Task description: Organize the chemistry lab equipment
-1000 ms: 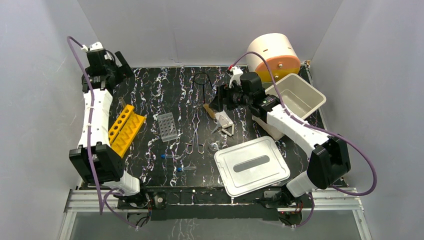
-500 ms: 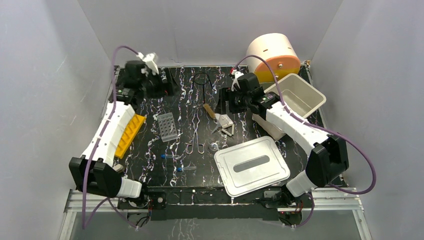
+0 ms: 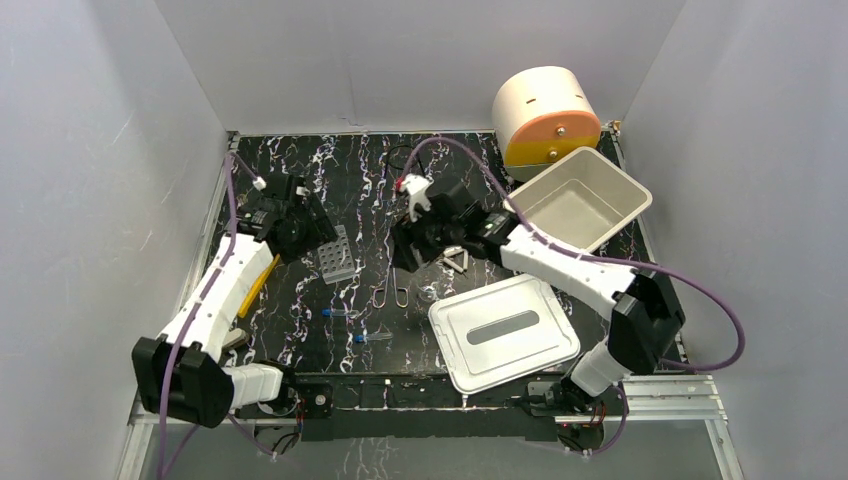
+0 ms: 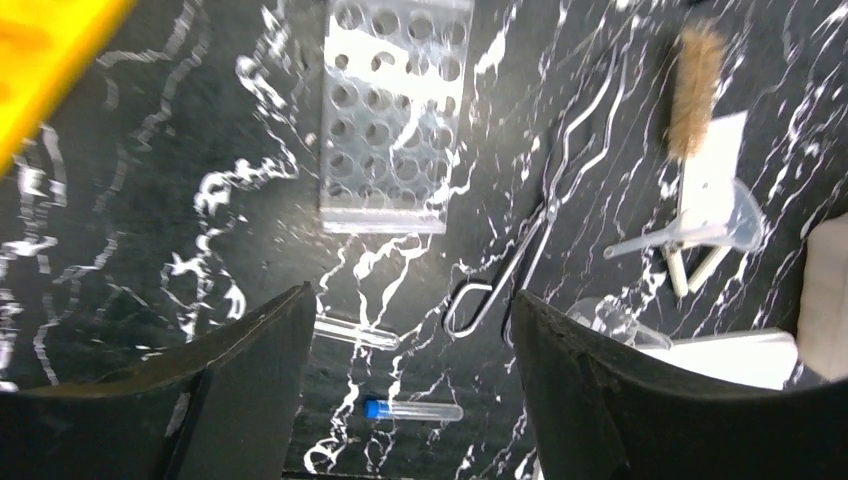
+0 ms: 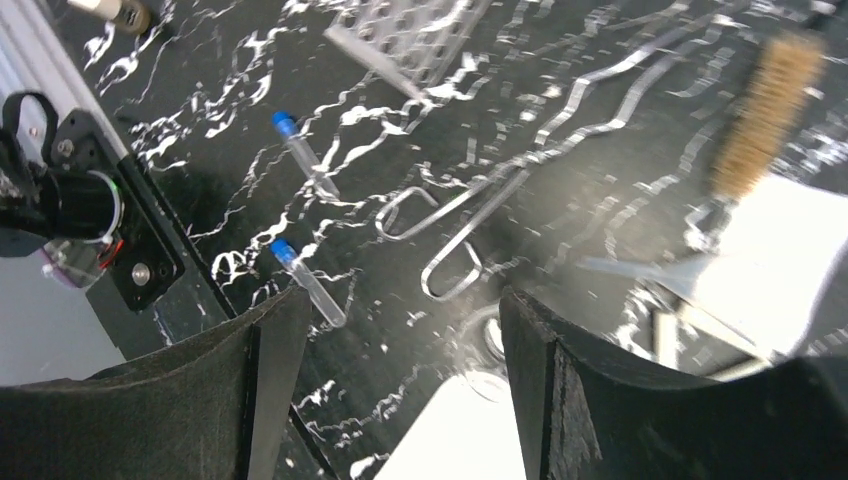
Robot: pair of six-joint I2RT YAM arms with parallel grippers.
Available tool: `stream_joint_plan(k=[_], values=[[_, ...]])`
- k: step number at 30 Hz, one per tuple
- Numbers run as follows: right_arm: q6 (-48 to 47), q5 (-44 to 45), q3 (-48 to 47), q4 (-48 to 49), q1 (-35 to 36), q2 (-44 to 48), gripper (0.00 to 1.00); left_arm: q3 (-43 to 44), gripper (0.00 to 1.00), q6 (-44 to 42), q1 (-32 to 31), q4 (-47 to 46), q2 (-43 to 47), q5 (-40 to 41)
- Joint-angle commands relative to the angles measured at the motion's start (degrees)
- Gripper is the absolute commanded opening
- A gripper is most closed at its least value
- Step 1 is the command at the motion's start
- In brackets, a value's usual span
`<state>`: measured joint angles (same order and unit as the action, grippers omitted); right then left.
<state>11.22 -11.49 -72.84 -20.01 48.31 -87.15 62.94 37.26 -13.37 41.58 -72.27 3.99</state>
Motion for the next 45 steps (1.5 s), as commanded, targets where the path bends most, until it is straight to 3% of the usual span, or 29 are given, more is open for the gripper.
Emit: stream_joint_plan(k=[1,7,21,29,34,45], values=[[-2.20,2.88,-0.33,8.51,7.45,-3.87,0.77,7.53,0.69,-1.13,0.01,1.86,6.58,13.89],[-4.50,4.81,-3.84,11.83,15.01,-13.25,0.76,18.85,0.71,-4.45,0.05,4.67,7.18,24.14],[-7.81,6.01,-19.78,4.81,17.82,-32.77,0.65,28.11,0.85,-8.18,0.01,5.15,5.23,23.66],[-9.29,3.80,-25.10,-0.09,19.14,-37.63,0.65,29.25,0.89,-9.36,0.03,5.07,4.93,24.93],[-9.79,4.61,-30.04,-4.46,19.95,-41.50,0.60,29.14,0.90,-9.66,0.01,5.13,5.06,25.01],[-13.24,9.13,-31.53,-8.84,21.56,-43.53,0.47,29.06,0.91,-8.95,0.01,5.33,4.60,24.36]])
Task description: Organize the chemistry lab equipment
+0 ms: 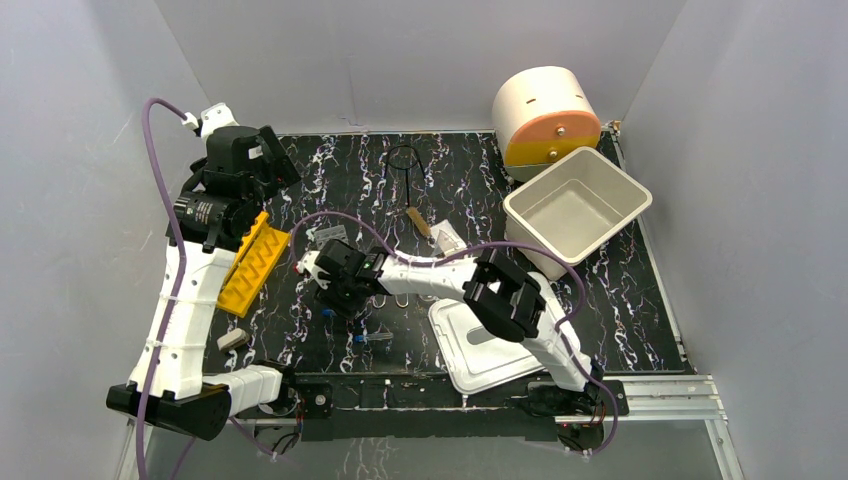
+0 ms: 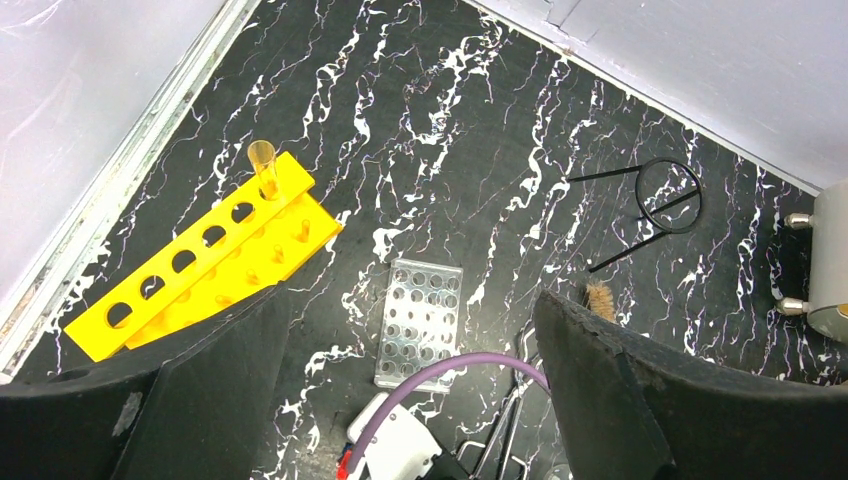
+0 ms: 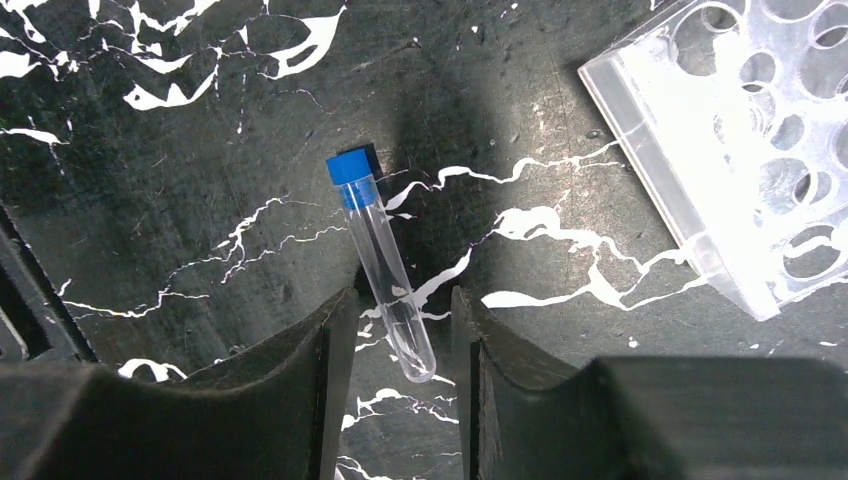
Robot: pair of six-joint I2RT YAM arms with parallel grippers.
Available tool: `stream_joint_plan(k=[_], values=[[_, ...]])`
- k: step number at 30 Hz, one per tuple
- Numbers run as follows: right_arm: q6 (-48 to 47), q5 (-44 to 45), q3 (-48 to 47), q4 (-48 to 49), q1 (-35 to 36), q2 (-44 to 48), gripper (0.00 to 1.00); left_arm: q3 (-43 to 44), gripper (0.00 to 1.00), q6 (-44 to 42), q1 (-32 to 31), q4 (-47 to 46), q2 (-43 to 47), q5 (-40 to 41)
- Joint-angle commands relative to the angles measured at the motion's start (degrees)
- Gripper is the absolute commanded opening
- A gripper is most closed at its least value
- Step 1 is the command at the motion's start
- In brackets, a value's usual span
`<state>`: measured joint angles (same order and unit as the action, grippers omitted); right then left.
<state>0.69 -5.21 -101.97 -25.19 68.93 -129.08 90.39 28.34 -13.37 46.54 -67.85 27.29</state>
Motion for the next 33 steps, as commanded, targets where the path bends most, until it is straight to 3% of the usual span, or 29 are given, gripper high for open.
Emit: stream_joint_plan(k=[1,7,19,27,33], values=[[-3.24,3.83,-2.28,-4.19,1.10,-1.66,0.47,1.63,0.91,0.11,0.01,0.46,0.06,0.91],[-6.16,9.44,0.03,-5.26,2.55,-2.27,0.46,1.90,0.91,1.09,0.04,1.24,-0.67,0.23],[-4.81,12.49,-2.26,-5.22,2.95,-4.01,0.17,6.66,0.93,3.82,0.01,4.80,-3.90,-0.94],[-2.78,12.21,7.58,5.89,1.59,6.29,0.16,10.76,0.95,7.54,0.03,7.20,-6.14,-4.41],[0.87,11.73,16.45,13.51,-1.13,14.10,0.17,13.49,0.97,11.67,0.01,7.16,-7.21,-12.36]])
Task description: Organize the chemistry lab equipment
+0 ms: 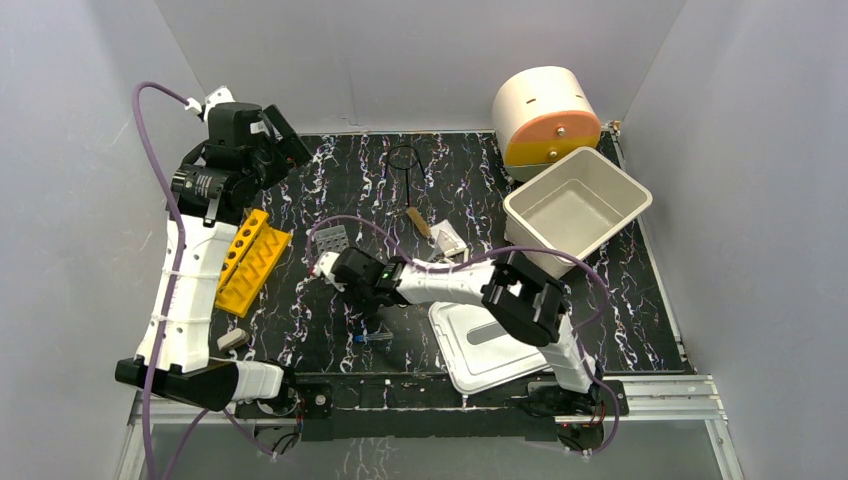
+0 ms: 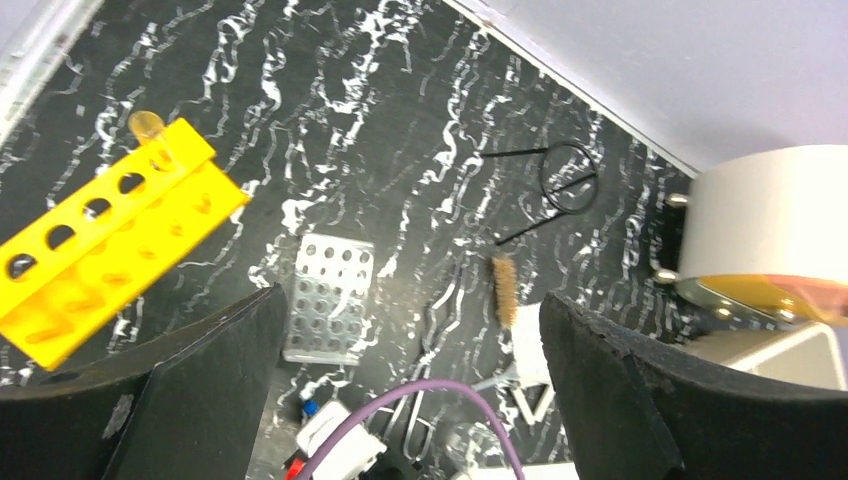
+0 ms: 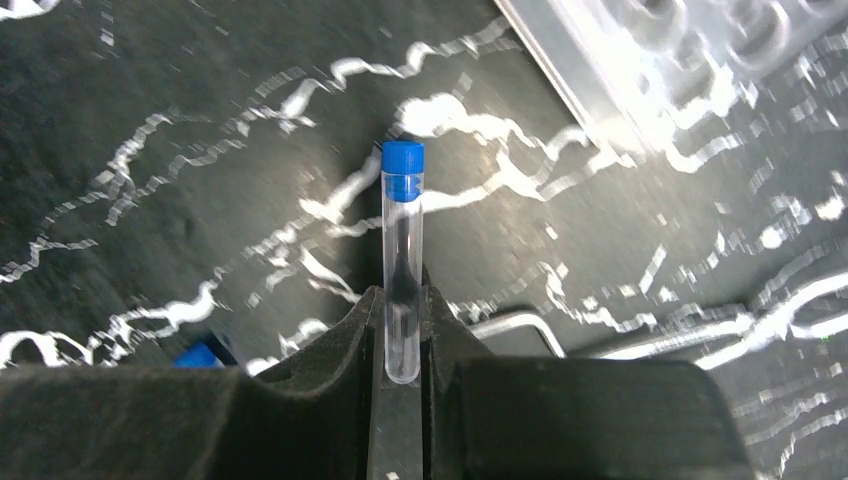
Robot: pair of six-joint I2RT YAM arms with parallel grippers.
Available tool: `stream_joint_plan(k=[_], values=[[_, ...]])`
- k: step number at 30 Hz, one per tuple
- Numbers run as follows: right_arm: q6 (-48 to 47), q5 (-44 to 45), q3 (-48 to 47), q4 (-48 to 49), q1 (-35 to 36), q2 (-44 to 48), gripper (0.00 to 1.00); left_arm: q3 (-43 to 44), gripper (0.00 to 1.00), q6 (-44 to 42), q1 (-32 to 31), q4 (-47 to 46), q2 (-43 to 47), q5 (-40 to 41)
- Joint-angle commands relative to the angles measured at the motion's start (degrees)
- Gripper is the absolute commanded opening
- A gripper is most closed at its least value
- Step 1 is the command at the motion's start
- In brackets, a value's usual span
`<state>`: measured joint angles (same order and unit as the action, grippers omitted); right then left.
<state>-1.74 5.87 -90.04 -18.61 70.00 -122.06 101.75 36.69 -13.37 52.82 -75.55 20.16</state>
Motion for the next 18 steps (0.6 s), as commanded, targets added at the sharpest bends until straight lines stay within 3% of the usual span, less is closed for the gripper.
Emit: stream_joint_plan(k=[1,8,18], values=[[3.95,1.04,6.26,8.47,-2.54,8.54,0.16,1.89,0.97,3.86,0.01,0.61,0.49,-6.07],[8.45,4.67,18.47,18.06,-4.95,19.46,0.17,-2.85,0.97,6.46,0.01,-1.18,0.44,-12.55],[15.51,2.59,24.46,23.91,-10.82,30.13,0.17,-10.73,0.98,8.95,0.09,-5.26,-2.68,-27.62]])
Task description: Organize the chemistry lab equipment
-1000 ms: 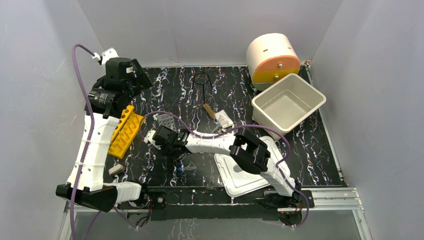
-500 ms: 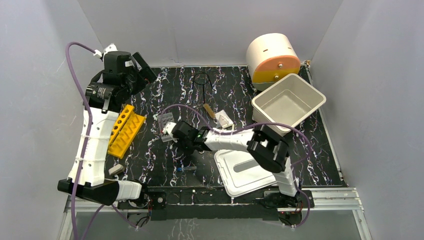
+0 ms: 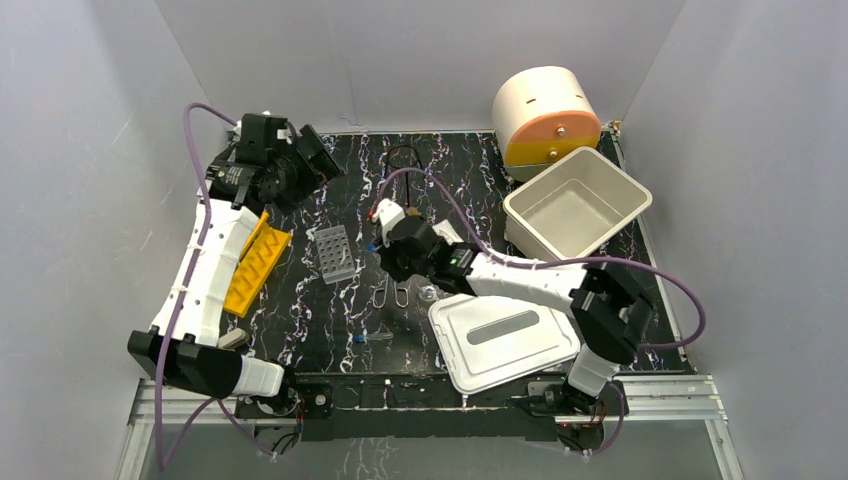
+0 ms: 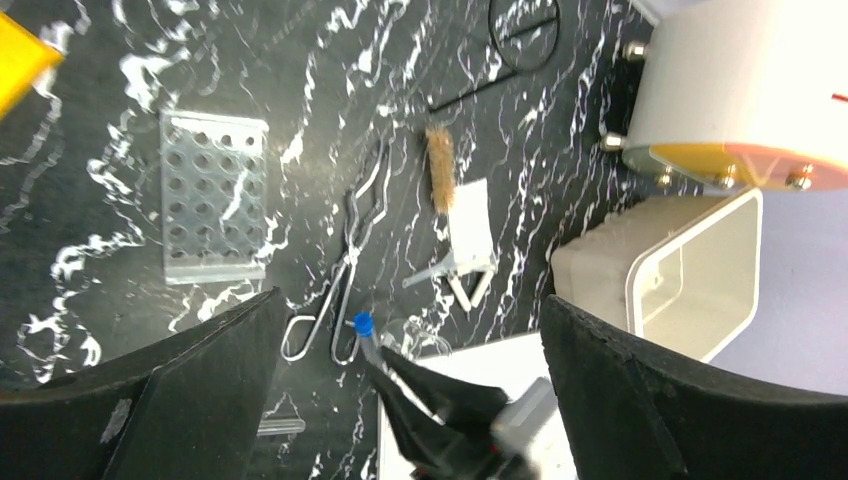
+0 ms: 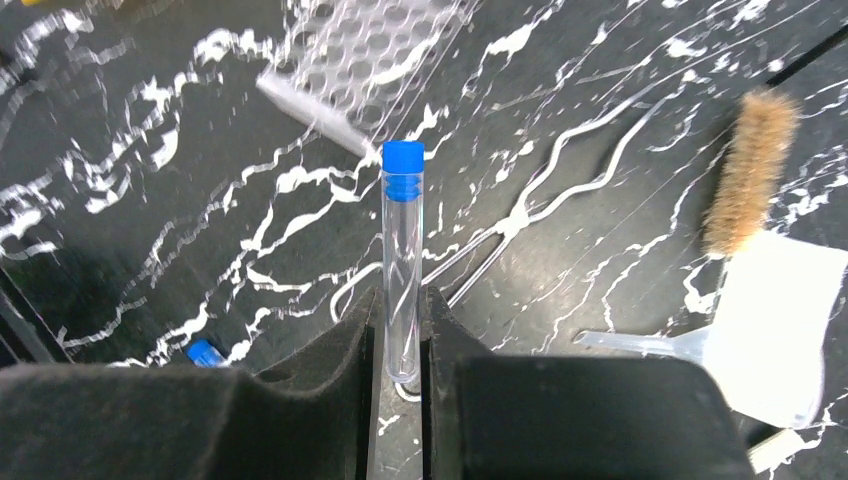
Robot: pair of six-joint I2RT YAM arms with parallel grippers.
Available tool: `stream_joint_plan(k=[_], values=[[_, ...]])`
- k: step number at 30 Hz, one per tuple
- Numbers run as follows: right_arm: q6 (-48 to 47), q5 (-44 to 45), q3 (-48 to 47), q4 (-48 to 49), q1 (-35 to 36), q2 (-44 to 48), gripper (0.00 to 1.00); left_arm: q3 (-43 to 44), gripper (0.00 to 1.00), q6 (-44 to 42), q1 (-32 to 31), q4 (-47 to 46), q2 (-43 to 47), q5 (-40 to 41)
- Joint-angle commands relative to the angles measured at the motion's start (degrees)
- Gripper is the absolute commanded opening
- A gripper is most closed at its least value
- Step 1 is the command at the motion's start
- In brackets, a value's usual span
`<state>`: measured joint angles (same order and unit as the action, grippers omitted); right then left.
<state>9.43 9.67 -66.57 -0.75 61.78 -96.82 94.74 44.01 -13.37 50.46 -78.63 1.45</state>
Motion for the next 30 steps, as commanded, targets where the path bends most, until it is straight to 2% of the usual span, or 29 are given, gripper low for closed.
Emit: stream_joint_plan(k=[1,4,8,13,17,24,30], values=[[4.80,-1.38,1.00,6.11,-3.14,5.66,0.17,-5.11,0.97,1.95,0.09,-4.17,0.41,-10.93],[6.00,-2.21,1.13,6.45,-4.82,7.72,0.17,-10.55,0.92,3.27,0.13,-8.30,0.41,-18.39],[6.56,-5.01,0.77,7.08,-6.58,9.10,0.18,-17.41,0.81,3.85,0.02,-13.78,1.28,-28.00],[5.70,-8.67,-0.69,6.82,-7.20,8.60,0.18,-23.89,0.81,4.34,0.06,-19.31,2.52,-37.84],[4.91,-9.32,-1.13,6.43,-7.31,8.93,0.18,-25.87,0.77,4.56,0.01,-19.86,2.63,-37.70],[4.07,-13.96,-0.67,6.73,-7.42,8.98,0.17,-26.56,0.49,3.54,0.01,-19.97,1.49,-39.05],[2.77,-15.17,-1.84,5.84,-7.50,7.99,0.17,-26.53,0.40,1.09,0.01,-17.02,0.34,-38.00]])
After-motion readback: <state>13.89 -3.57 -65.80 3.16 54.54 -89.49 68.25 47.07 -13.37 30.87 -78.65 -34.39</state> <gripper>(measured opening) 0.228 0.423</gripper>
